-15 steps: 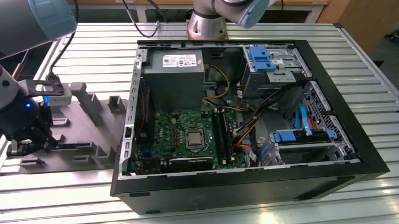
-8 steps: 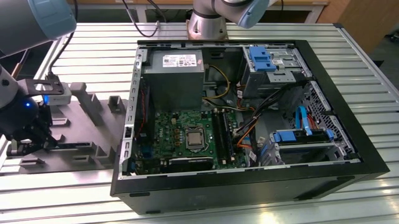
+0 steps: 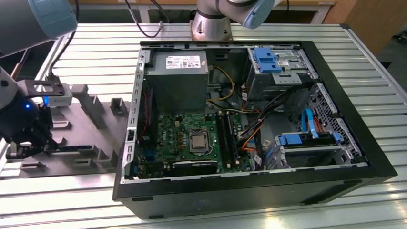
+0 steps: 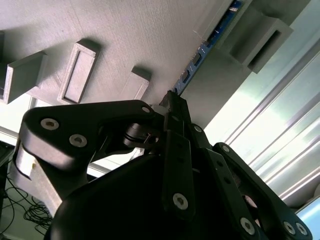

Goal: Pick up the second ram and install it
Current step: 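Pick up the second ram and move it above second insertion slot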

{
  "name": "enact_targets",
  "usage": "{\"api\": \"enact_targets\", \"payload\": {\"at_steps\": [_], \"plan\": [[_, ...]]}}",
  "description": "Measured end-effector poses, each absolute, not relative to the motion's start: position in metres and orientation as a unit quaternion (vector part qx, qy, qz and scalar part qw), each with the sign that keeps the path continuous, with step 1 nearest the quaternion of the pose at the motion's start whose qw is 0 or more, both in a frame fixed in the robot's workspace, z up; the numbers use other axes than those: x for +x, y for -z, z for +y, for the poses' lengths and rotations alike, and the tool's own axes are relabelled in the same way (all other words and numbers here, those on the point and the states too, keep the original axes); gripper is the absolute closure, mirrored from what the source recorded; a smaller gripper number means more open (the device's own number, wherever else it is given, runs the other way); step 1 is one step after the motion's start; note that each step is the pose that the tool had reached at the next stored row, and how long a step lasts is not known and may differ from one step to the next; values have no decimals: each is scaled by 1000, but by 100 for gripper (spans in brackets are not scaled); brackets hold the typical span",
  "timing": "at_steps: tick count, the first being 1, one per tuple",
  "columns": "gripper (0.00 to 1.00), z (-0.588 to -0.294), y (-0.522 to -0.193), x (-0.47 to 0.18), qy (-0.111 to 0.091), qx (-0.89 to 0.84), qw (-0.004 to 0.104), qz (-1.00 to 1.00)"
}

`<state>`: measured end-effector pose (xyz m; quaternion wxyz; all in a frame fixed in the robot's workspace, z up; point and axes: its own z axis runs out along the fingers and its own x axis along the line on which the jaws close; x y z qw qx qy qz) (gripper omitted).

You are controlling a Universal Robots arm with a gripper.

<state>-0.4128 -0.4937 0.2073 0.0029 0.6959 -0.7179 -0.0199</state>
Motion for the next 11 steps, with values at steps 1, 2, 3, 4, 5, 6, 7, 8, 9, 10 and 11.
{"api": "enact_targets", "payload": {"at_steps": [1,2,3,4,5,6,7,8,9,10,11], "plan": [[88,-494,-208,-413,20,696,3,-718],[88,-494,-208,-413,20,696,3,-718],[88,-494,-208,-413,20,696,3,-718],[88,-494,-208,-413,20,696,3,-718],[88,-494,-208,-413,20,696,3,-718],[88,-494,-209,-413,20,696,3,-718],[88,-494,-209,-413,20,696,3,-718],[88,-494,-209,-413,20,696,3,-718],[88,-494,-210,-413,20,696,3,-718],[88,-494,-210,-413,20,696,3,-718],[88,-494,-210,-413,20,696,3,-718]]}}
